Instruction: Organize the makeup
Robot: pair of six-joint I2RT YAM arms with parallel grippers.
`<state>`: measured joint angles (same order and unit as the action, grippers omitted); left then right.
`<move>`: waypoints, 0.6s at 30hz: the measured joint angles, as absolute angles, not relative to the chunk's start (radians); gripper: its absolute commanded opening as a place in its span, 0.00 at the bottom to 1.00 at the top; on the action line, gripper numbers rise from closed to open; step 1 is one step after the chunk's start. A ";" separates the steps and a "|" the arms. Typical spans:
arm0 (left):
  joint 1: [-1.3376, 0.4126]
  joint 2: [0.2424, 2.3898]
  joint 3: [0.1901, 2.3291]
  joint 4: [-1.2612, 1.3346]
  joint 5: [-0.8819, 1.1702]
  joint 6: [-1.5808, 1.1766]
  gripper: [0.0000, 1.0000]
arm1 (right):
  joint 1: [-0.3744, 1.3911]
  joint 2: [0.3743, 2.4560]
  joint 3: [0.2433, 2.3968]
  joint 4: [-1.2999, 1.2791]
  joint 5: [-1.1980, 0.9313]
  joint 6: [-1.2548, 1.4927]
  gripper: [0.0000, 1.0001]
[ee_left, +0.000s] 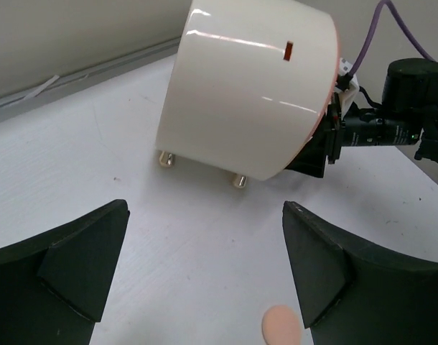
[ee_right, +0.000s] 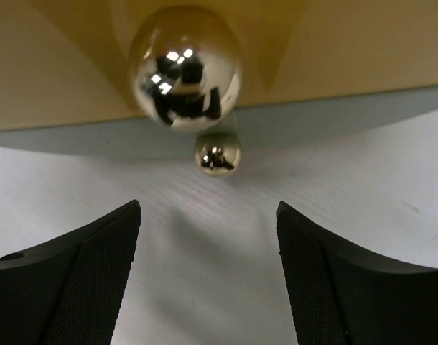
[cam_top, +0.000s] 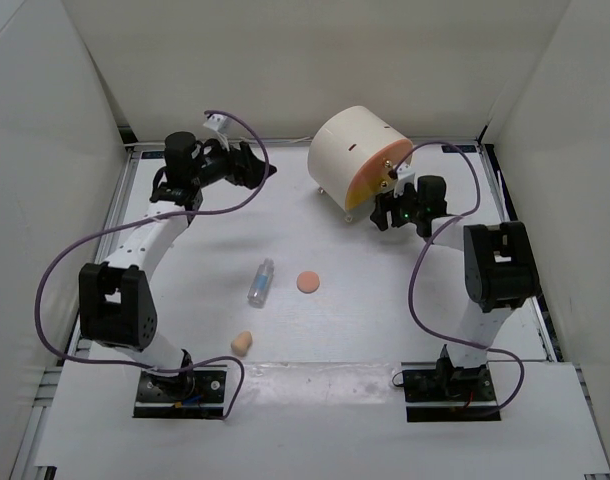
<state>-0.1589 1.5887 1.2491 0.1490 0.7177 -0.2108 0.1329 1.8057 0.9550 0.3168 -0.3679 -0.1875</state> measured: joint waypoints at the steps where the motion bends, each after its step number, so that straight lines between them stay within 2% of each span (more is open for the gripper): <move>1: -0.160 1.569 1.230 0.136 0.702 -0.207 0.98 | 0.133 1.821 0.959 0.336 -0.371 -0.187 0.78; 10: -0.161 1.432 1.111 -0.016 0.575 -0.170 0.98 | 0.123 1.869 0.962 0.498 -0.394 -0.183 0.73; 13: -0.162 1.385 1.093 -0.049 0.550 -0.158 0.98 | 0.123 1.885 0.971 0.542 -0.408 -0.179 0.66; 15: -0.162 1.360 1.093 -0.062 0.535 -0.151 0.98 | 0.120 1.906 0.984 0.554 -0.424 -0.176 0.59; 17: -0.163 1.340 1.095 -0.076 0.527 -0.141 0.98 | 0.117 1.926 0.993 0.558 -0.437 -0.173 0.56; 18: -0.163 1.334 1.095 -0.082 0.522 -0.138 0.98 | 0.116 1.935 0.996 0.559 -0.442 -0.171 0.50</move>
<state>-0.1635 1.3342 1.0946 -0.0818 0.5224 -0.1383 0.1158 1.9350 0.9958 0.5587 -0.4419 -0.1711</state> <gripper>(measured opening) 0.985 0.570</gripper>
